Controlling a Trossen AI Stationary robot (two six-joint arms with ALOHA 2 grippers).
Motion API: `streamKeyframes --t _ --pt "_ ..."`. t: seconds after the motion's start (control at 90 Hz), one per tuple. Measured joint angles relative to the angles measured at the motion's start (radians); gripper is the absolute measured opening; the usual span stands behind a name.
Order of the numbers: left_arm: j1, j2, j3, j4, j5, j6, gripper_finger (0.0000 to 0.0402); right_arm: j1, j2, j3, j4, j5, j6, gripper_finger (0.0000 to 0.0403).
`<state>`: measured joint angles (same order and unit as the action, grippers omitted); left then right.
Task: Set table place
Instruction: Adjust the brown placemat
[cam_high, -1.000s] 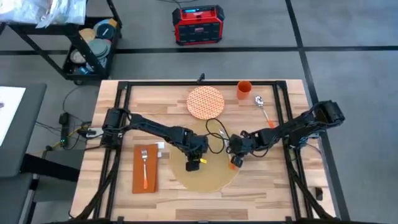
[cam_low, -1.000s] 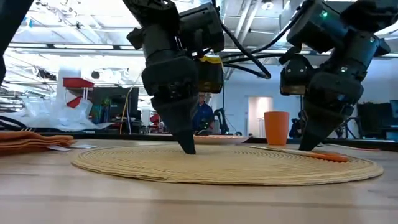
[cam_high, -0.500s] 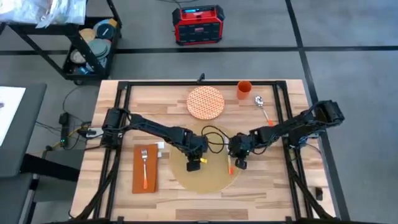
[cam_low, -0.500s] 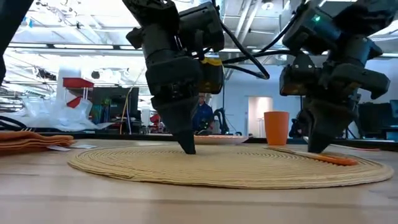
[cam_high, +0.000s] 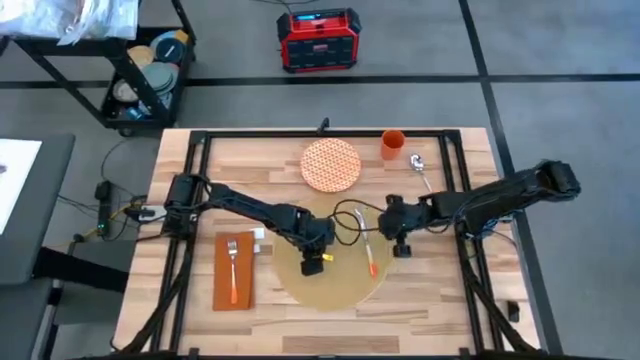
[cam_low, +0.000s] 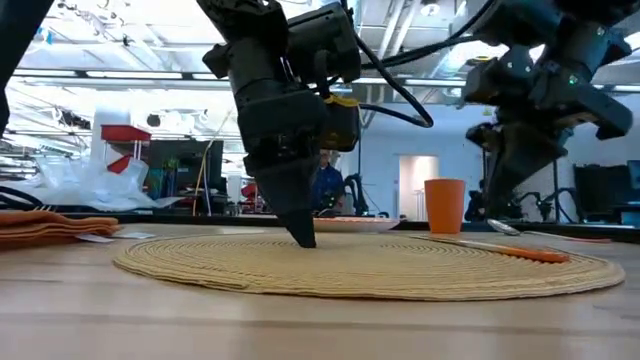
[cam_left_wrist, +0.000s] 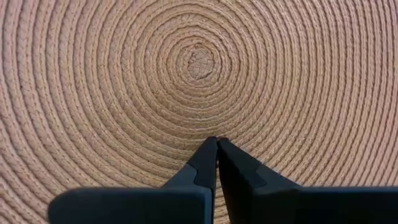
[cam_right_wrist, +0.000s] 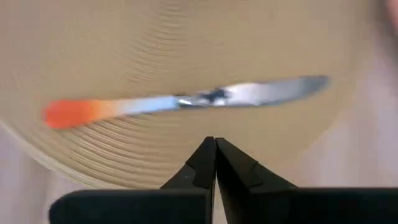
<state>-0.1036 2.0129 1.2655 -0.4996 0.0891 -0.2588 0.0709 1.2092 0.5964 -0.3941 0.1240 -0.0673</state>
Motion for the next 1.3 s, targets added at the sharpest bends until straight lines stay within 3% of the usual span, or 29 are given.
streamKeyframes --t 0.256,0.5,0.978,1.3 --pt "0.000 0.000 0.000 -0.032 0.000 0.026 0.0000 -0.217 -0.045 0.000 -0.022 -0.034 -0.199 0.0000" --pt "0.001 -0.002 0.000 -0.125 -0.013 0.141 0.0000 -0.332 -0.044 0.001 -0.018 -0.052 -0.290 0.0000" --pt "0.007 -0.002 0.037 -0.281 -0.018 0.374 0.0000 -0.355 -0.044 0.002 -0.017 -0.076 -0.311 0.0000" --pt "0.007 -0.016 0.039 -0.304 -0.019 0.312 0.0000 -0.355 -0.044 0.002 -0.017 -0.076 -0.311 0.0000"
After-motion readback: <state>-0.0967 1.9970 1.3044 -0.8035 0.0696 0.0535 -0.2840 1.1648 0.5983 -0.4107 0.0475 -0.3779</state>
